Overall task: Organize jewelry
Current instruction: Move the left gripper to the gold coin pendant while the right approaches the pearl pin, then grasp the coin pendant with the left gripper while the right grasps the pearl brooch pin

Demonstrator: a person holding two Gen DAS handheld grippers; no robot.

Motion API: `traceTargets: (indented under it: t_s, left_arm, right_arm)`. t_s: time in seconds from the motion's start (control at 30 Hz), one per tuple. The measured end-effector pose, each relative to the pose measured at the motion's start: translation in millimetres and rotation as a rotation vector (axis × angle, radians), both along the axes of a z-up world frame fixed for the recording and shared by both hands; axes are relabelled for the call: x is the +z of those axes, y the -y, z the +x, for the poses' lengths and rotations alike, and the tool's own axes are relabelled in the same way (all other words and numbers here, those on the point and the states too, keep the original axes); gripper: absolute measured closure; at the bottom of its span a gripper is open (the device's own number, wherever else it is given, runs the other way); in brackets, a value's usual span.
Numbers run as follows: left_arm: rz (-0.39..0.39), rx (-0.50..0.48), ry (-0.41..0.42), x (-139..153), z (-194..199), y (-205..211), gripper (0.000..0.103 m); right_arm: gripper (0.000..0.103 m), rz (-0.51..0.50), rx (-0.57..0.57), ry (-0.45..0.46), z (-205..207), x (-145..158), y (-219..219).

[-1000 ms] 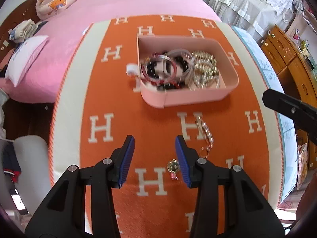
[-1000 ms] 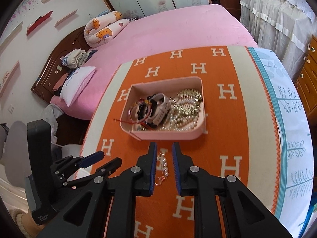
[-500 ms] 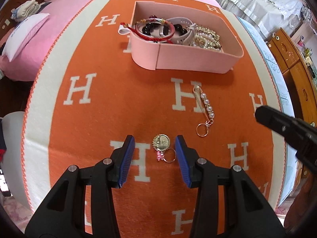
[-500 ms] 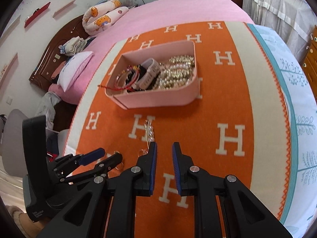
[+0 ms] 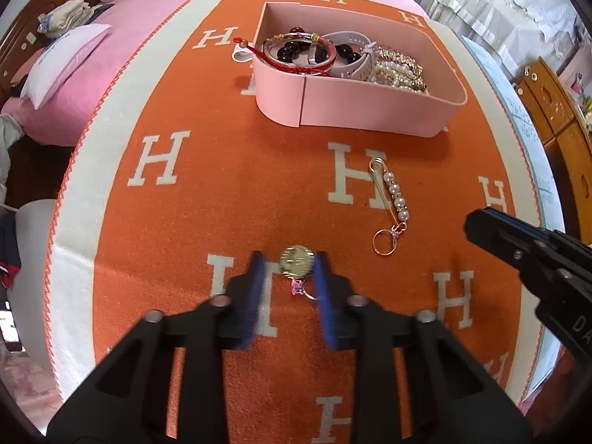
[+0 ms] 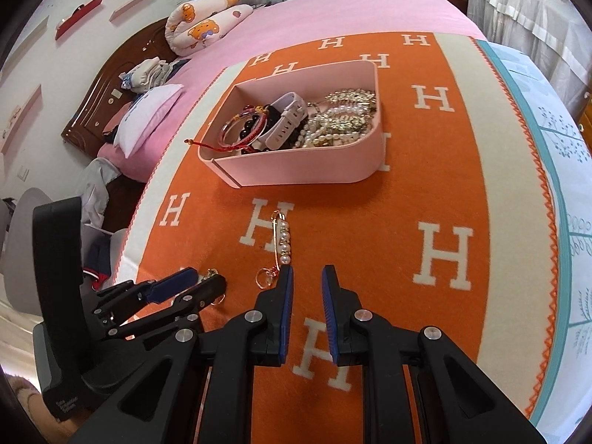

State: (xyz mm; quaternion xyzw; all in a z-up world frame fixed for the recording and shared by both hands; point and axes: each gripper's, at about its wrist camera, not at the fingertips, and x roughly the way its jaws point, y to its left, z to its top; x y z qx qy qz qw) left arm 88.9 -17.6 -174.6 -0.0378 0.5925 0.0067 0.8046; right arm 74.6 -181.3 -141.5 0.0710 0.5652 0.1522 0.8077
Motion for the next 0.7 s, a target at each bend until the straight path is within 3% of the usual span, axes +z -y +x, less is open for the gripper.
traceTargets:
  t_s: [0.4,0.7]
  left_arm:
    - [-0.088,0.077,0.026,10.8,-2.7,-22.5,0.087]
    - [-0.102,0.123,0.08,34.3,0.2,-44.3,0.088]
  right_arm:
    - [0.087,-0.002,0.095,-0.037,31.0,-18.1,-28.9]
    - [0.087,-0.094,0.163,-0.054,38.5,-38.9,-57.6]
